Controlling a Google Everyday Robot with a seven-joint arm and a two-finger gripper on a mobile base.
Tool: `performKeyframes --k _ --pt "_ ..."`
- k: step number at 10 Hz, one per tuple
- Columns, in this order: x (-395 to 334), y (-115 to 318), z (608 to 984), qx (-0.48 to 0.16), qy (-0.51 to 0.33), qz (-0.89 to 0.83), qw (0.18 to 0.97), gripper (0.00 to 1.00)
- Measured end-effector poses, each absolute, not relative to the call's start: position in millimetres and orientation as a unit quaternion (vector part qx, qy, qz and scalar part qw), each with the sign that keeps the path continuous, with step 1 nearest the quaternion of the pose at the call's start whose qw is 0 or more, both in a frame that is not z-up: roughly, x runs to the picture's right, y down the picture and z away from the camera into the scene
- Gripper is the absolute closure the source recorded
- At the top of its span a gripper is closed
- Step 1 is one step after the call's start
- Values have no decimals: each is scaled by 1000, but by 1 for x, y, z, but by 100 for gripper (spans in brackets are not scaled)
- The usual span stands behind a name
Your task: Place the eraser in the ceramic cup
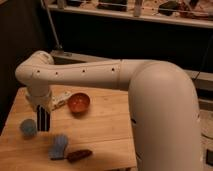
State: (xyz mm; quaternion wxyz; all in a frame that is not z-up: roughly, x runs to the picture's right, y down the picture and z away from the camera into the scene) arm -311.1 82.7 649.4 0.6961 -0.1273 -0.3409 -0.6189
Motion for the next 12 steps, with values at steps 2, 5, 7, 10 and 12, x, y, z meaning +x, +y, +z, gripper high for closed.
performKeyframes --k 2,5,7,10,12 --pt "-324 85 641 -120 -351 -628 685 100" --pt "-342 89 634 -110 -356 -646 666 100" --pt "-350 89 637 -108 -349 -657 660 100" --pt "-362 82 639 -100 -342 -664 658 100" --pt "-371 79 638 -97 -337 -667 657 100"
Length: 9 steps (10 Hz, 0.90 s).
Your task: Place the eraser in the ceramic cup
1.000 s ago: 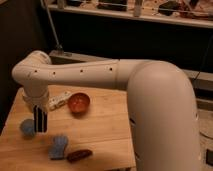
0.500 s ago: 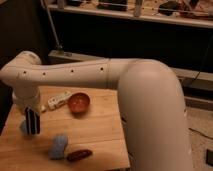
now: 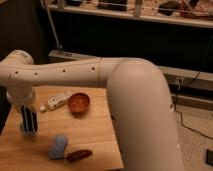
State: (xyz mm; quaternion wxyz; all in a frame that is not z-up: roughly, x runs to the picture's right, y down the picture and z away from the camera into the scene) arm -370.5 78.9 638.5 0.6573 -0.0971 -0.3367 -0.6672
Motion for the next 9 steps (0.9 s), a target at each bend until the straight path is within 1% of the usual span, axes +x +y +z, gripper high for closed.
performKeyframes --k 9 --pt "-405 91 638 -90 -324 -690 640 100"
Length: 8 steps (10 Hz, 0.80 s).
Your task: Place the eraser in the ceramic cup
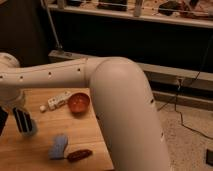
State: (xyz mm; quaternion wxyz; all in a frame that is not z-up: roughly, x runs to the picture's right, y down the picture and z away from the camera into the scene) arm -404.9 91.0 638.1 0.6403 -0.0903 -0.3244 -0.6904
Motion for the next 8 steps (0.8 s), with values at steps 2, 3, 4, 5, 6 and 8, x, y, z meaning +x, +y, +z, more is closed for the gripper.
performKeyframes --k 2,3,4,5,6,8 --pt "-411 96 641 -90 -325 -692 638 100" --pt "-413 96 643 -90 -324 -692 639 100" --pt "-416 97 646 -90 -323 -692 640 100" --pt "-419 97 650 -90 -322 -691 641 100" --pt "-421 96 653 -91 -321 -689 643 100" --pt "-427 93 658 -91 -317 -687 648 100"
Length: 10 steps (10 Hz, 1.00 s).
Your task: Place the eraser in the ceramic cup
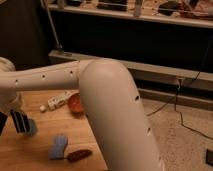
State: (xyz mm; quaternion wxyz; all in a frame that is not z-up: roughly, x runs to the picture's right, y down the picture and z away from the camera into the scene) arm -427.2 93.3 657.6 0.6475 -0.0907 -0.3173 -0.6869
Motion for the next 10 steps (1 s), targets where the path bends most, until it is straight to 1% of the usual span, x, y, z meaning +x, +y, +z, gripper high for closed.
performKeyframes --k 4,10 --pt "-433 82 661 -85 -305 -688 654 100" --pt "-419 66 662 -82 -278 -690 663 100"
